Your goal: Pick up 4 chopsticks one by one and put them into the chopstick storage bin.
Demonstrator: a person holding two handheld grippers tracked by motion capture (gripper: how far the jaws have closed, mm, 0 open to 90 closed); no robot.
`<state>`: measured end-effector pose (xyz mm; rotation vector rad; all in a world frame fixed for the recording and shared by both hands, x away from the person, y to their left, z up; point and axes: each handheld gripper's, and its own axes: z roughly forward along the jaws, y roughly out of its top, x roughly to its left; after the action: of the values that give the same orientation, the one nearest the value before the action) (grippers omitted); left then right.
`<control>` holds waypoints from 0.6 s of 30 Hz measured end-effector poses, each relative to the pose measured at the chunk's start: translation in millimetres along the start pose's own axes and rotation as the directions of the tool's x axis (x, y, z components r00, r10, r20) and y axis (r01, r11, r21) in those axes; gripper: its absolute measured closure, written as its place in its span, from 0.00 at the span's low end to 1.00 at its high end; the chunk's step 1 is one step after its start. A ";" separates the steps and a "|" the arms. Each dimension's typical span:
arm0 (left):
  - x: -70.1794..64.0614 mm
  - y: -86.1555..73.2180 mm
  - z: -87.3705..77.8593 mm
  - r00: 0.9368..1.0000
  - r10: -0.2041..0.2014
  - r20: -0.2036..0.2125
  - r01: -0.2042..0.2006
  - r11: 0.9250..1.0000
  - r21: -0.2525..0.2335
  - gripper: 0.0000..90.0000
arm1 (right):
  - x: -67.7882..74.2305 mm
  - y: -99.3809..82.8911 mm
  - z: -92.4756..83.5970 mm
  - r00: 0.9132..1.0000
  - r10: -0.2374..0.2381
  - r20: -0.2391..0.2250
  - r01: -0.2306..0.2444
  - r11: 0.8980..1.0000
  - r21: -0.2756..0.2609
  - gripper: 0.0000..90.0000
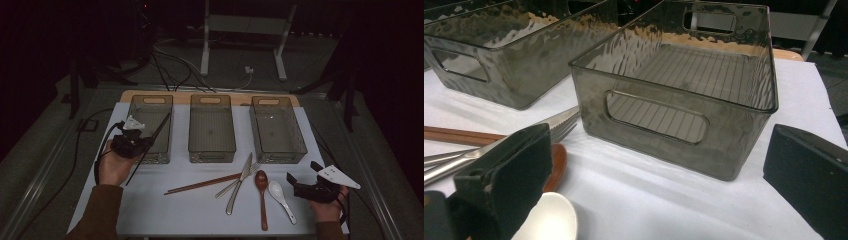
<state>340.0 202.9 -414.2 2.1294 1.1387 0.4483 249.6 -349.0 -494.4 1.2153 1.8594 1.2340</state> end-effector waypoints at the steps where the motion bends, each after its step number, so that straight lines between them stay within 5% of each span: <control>1: 1.1 1.1 -0.3 1.000 -0.002 0.000 0.002 1.000 -0.001 0.97 | 0.0 0.0 0.1 1.000 0.001 -0.001 -0.001 1.000 -0.001 0.00; 18: 25.7 23.7 -5.3 0.999 -0.029 -0.020 0.029 1.000 -0.002 0.97 | 0.0 0.0 0.2 1.000 0.000 -0.002 0.000 1.000 0.001 0.00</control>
<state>365.5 217.0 -394.1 2.1088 1.1782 0.4577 249.8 -349.0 -494.4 1.2146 1.8612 1.2347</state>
